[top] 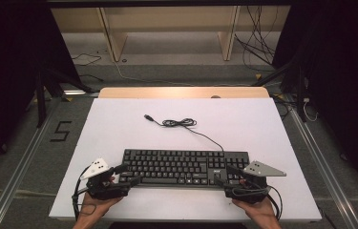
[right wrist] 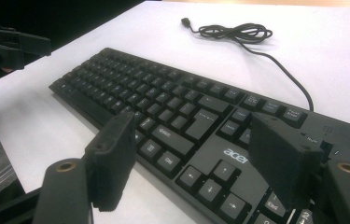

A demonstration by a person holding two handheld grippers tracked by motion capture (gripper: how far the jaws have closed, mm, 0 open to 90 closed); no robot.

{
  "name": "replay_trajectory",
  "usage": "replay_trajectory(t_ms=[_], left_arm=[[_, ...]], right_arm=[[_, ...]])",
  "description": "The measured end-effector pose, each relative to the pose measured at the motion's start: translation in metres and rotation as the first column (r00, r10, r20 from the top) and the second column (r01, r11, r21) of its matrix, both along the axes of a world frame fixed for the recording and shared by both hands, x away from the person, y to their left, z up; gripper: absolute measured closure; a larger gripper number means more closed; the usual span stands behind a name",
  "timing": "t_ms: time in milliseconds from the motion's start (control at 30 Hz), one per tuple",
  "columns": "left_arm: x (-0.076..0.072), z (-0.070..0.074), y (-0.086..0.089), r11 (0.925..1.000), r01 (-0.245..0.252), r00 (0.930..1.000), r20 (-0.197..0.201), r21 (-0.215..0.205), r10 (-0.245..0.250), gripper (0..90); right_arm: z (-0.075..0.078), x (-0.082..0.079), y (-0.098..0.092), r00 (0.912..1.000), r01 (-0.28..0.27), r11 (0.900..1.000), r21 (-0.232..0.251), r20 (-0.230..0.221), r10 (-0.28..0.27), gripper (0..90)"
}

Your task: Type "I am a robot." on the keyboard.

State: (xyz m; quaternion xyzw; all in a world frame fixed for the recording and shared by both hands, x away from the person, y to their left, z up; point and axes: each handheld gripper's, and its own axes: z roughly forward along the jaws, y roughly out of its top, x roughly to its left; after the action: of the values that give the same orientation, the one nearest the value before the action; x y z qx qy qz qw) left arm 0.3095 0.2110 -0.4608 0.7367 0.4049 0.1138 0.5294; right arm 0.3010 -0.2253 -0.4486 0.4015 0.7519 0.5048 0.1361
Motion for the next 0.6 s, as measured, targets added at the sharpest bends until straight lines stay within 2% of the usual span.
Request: replay_trajectory(t_ms=[267, 600], left_arm=[[0.0, 0.0, 0.0, 1.0, -0.003, 1.0, -0.001, -0.001, 0.003, 24.6], [0.001, 0.0, 0.002, 0.9999, -0.012, 0.9999, -0.004, -0.004, 0.011, 24.7]], right_arm=[[0.0, 0.002, 0.003, 1.0, -0.001, 1.0, -0.002, -0.006, 0.001, 33.4], [0.002, 0.013, 0.029, 0.9985, -0.05, 0.999, -0.005, -0.024, 0.05, 34.1]])
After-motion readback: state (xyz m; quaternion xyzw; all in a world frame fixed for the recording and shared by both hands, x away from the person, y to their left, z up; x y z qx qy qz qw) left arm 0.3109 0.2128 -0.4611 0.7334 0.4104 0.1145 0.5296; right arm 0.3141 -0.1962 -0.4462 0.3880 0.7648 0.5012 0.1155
